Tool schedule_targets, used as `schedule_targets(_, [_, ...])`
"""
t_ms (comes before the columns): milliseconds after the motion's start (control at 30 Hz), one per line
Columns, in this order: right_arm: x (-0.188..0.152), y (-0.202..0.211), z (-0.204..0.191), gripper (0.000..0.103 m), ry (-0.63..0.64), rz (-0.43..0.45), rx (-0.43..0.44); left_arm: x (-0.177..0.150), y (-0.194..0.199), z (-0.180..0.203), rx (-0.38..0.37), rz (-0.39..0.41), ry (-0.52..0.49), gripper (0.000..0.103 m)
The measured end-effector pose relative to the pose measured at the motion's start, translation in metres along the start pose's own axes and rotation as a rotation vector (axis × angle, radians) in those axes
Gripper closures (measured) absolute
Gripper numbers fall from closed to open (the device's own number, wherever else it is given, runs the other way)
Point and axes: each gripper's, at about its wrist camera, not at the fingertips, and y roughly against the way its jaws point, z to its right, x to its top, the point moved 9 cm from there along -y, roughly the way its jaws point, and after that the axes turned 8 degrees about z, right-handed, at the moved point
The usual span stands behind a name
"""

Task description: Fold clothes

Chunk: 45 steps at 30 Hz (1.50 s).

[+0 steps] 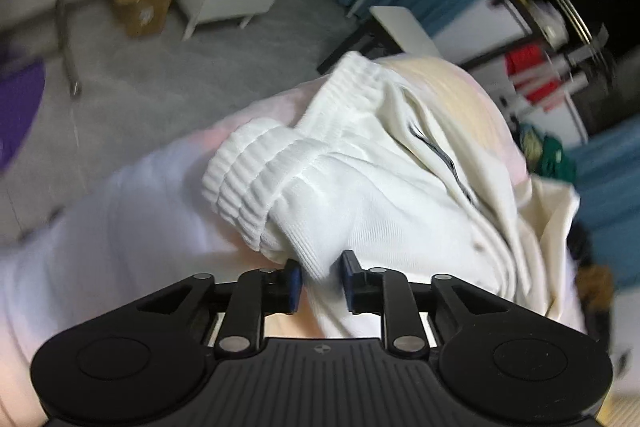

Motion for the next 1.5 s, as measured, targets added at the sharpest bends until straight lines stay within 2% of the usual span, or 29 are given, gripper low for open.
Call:
schedule_targets(33, [0.0, 0.003, -0.006, 0.046, 0.002, 0.004, 0.017, 0.0, 0.004, 0.003, 0.004, 0.005, -0.035, 0.068])
schedule_targets(100, [0.002, 0.01, -0.017, 0.03, 0.038, 0.037, 0.019, -0.003, 0.013, 0.01, 0.01, 0.014, -0.091, 0.059])
schedule_targets(133, [0.004, 0.015, -0.022, 0.028, 0.064, 0.072, 0.016, -0.004, 0.018, 0.013, 0.02, 0.027, -0.116, 0.044])
schedule_targets(167, [0.006, 0.021, -0.026, 0.028, 0.09, 0.107, 0.014, -0.003, 0.025, 0.015, 0.042, 0.062, -0.151, 0.036])
schedule_targets(200, [0.009, 0.026, -0.031, 0.028, 0.117, 0.143, 0.012, -0.002, 0.033, 0.017, 0.067, 0.104, -0.19, 0.024])
schedule_targets(233, [0.01, 0.032, -0.036, 0.028, 0.145, 0.177, 0.012, 0.0, 0.041, 0.02, 0.078, 0.141, -0.232, 0.019])
schedule_targets(333, [0.018, 0.047, -0.048, 0.027, 0.224, 0.275, 0.015, 0.002, 0.063, 0.032, 0.091, 0.224, -0.339, 0.019])
schedule_targets(433, [0.014, 0.058, -0.068, 0.027, 0.306, 0.29, 0.104, -0.001, 0.077, 0.051, 0.067, 0.269, -0.382, 0.019])
schedule_targets(533, [-0.006, 0.069, -0.098, 0.028, 0.402, 0.235, 0.257, -0.008, 0.085, 0.077, 0.024, 0.31, -0.419, 0.019])
schedule_targets(667, [-0.043, 0.089, -0.133, 0.028, 0.5, 0.13, 0.439, -0.028, 0.075, 0.127, -0.033, 0.343, -0.491, 0.019])
schedule_targets(800, [-0.077, 0.116, -0.161, 0.028, 0.61, 0.084, 0.583, -0.057, 0.048, 0.184, -0.1, 0.323, -0.558, 0.019])
schedule_targets(933, [-0.108, 0.138, -0.175, 0.028, 0.679, 0.019, 0.689, -0.086, 0.025, 0.238, -0.165, 0.319, -0.654, 0.019])
schedule_targets(1067, [-0.135, 0.157, -0.18, 0.028, 0.739, -0.019, 0.755, -0.109, 0.003, 0.283, -0.22, 0.319, -0.709, 0.019])
schedule_targets(1200, [-0.156, 0.165, -0.186, 0.028, 0.783, -0.062, 0.811, -0.121, -0.018, 0.315, -0.241, 0.334, -0.716, 0.019])
schedule_targets(1400, [-0.181, 0.167, -0.19, 0.028, 0.801, -0.126, 0.879, -0.14, -0.054, 0.333, -0.258, 0.385, -0.765, 0.019])
schedule_targets(1500, [-0.192, 0.164, -0.192, 0.028, 0.778, -0.166, 0.905, -0.153, -0.071, 0.33, -0.269, 0.373, -0.77, 0.019])
